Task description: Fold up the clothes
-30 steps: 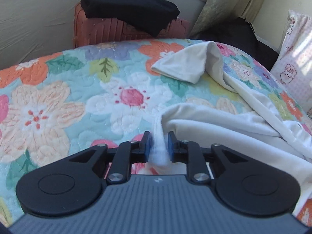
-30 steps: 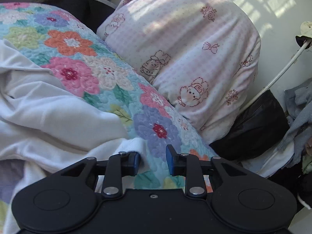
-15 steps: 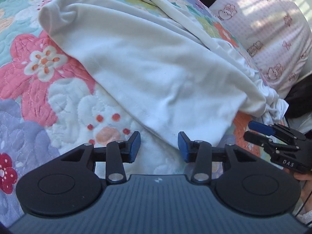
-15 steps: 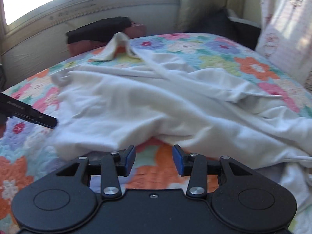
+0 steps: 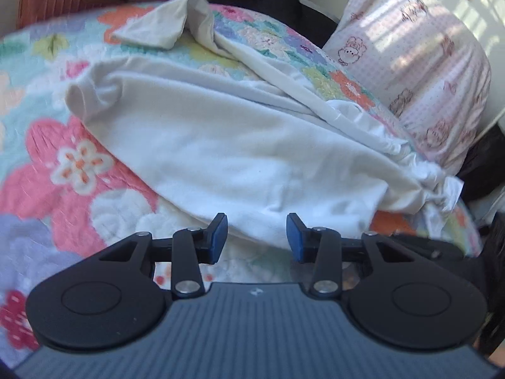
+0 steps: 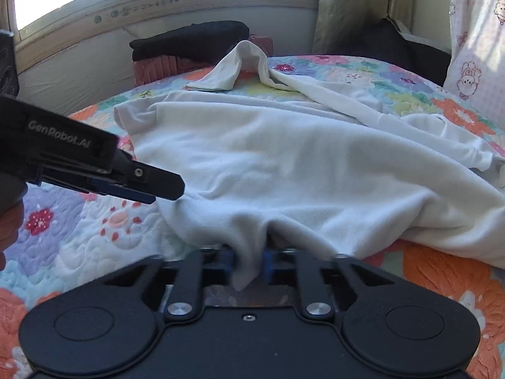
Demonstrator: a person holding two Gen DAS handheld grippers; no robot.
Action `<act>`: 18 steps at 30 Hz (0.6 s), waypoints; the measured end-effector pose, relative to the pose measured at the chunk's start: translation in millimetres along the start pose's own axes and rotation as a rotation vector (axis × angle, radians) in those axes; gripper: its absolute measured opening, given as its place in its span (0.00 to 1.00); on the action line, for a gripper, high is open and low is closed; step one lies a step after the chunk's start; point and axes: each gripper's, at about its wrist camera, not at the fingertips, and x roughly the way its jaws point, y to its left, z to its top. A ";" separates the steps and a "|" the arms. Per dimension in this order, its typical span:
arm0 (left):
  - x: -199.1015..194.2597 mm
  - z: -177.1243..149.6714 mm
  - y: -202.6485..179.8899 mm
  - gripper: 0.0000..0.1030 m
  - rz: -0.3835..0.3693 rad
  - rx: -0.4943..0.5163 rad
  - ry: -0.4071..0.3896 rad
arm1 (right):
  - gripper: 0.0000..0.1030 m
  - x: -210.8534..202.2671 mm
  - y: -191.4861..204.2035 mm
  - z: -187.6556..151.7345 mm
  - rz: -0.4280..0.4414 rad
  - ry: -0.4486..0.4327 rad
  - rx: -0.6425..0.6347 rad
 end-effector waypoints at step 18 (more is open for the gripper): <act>-33.8 -22.5 -89.6 0.48 -0.319 0.339 -0.117 | 0.12 -103.5 -27.8 71.3 0.330 0.068 0.298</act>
